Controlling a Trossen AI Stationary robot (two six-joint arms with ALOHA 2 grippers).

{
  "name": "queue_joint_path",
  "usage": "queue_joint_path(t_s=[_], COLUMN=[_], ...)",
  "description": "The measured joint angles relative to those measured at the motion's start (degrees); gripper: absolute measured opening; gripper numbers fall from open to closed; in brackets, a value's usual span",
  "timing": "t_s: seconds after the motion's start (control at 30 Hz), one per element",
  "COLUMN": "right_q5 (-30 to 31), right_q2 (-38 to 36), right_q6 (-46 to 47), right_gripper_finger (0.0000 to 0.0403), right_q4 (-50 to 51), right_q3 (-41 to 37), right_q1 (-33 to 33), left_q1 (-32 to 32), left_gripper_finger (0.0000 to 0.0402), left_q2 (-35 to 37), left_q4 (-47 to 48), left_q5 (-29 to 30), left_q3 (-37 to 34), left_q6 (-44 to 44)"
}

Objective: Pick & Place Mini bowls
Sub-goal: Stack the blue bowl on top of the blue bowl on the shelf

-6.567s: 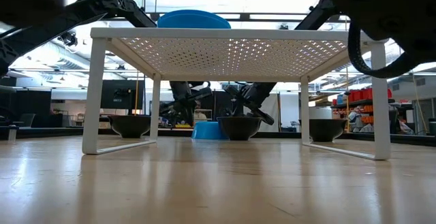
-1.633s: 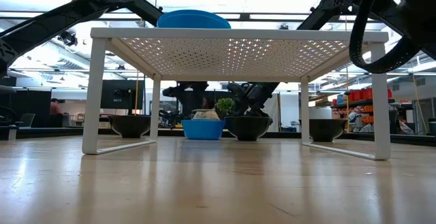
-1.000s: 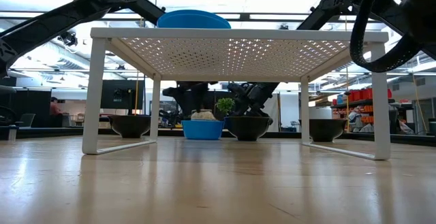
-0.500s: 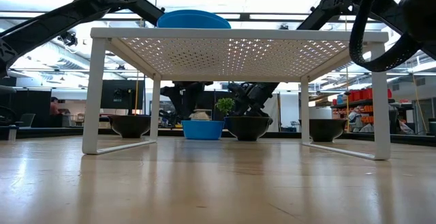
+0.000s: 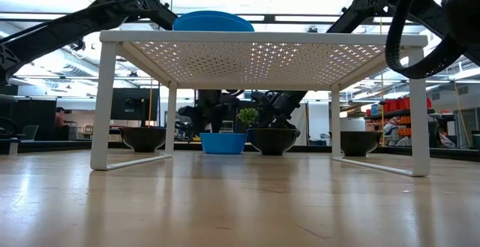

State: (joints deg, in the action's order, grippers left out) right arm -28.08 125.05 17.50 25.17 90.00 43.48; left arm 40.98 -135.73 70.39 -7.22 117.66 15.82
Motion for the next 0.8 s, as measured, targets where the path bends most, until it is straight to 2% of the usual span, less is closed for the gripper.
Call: queue_joint_path(t_s=[0.13, 0.23, 0.37, 0.53, 0.57, 0.8], right_q5=[0.0, 0.0, 0.0, 0.1, 0.0, 0.7], right_q2=[0.0, 0.0, 0.0, 0.0, 0.0, -2.9], right_q6=[0.0, 0.0, 0.0, -0.4, -1.1, -11.3], right_gripper_finger=[0.0139, 0.0139, 0.0139, 0.0139, 0.0139, 0.0139], right_q4=[0.1, 0.1, 0.1, 0.0, 0.0, 0.8], right_q3=[0.0, 0.0, 0.0, 0.0, 0.0, 0.0], right_q1=[0.0, 0.0, 0.1, 0.1, 0.2, 1.5], left_q1=[-0.1, 0.1, 0.3, 0.3, 0.3, 0.7], left_gripper_finger=[0.0205, 0.0181, 0.012, 0.0022, 0.0013, 0.0006], left_q2=[-0.7, -0.7, -1.2, -1.2, -1.2, -0.4], left_q4=[-0.5, -0.9, -0.8, -1.2, -1.4, -0.2], left_q5=[-0.3, -0.7, -2.1, -1.2, -1.2, -1.2], left_q3=[0.0, 0.1, 0.0, 0.0, 0.0, 0.1], left_q6=[0.0, 0.0, -0.1, -0.4, -0.2, 0.0])
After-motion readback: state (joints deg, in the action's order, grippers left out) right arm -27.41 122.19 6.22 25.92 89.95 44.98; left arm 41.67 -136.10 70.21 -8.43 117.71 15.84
